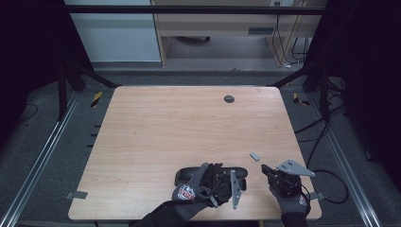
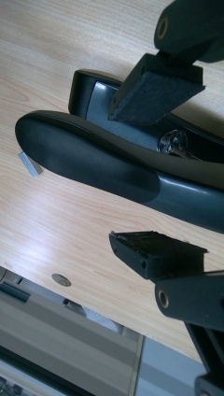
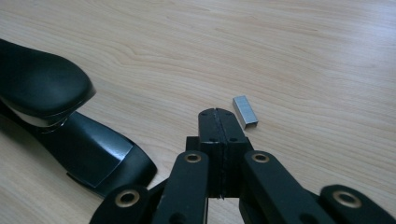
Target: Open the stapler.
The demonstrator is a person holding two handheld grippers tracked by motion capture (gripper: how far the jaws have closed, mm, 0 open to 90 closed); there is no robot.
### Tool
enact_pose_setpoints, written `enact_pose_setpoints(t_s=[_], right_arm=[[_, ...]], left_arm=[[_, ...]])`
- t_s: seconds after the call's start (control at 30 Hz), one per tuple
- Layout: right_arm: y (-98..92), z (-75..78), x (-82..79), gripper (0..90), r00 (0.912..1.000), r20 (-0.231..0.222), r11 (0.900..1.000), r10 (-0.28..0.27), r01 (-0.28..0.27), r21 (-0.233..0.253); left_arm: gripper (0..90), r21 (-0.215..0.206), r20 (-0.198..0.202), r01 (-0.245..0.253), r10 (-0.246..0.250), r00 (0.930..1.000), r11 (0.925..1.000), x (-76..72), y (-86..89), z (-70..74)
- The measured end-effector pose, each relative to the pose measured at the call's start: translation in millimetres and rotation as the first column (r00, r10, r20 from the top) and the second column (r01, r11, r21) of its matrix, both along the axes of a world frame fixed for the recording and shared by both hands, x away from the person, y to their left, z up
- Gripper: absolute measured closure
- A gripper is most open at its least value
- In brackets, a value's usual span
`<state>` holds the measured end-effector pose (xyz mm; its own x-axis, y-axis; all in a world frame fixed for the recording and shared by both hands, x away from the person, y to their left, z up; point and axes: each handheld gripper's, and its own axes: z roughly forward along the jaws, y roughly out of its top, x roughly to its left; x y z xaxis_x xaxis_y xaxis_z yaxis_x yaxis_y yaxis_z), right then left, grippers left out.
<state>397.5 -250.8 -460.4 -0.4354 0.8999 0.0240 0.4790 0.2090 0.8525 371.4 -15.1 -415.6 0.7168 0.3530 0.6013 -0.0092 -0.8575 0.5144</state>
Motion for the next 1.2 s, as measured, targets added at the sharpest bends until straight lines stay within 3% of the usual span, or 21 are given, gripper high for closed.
enact_pose_setpoints(t_s=[0.13,0.17,0.53,0.6,0.7,1.0,1.2], right_arm=[[1.8,-0.8,-2.2,90.0,0.9999,0.002,1.0,0.013,-0.013,0.014],[3.2,-1.6,-2.9,90.0,0.9998,0.0,1.0,0.021,-0.021,0.017],[8.1,-5.2,-4.9,90.0,0.9984,-0.012,0.998,0.055,-0.055,0.022],[8.5,-5.4,-5.3,90.0,0.9985,-0.014,0.998,0.053,-0.052,0.03],[8.4,-7.9,-4.8,90.0,0.9979,-0.016,0.998,0.063,-0.063,0.028],[14.7,-13.1,-3.1,90.0,0.9953,-0.032,0.996,0.091,-0.091,0.021],[20.0,-16.6,-1.5,90.0,0.9928,-0.045,0.994,0.111,-0.111,0.018]], left_arm=[[34.0,0.019,0.01,0.004,-0.005,0.9999,0.9998,0.2,-4.4,-3.6],[34.0,0.043,0.013,0.005,-0.006,0.9999,0.9991,0.3,-5.0,-3.3],[34.6,0.092,0.041,0.006,-0.009,0.9991,0.9958,4.1,-14.5,-11.8],[35.1,0.085,0.042,0.005,-0.008,0.9991,0.9964,5.6,-16.2,-13.6],[36.8,0.112,0.056,0.001,-0.008,0.9984,0.9938,6.6,-17.9,-14.9],[40.4,0.124,0.058,0.001,-0.008,0.9983,0.9923,10.3,-24.6,-22.6],[42.0,0.14,0.085,-0.003,-0.009,0.9963,0.9901,11.3,-28.4,-26.9]])
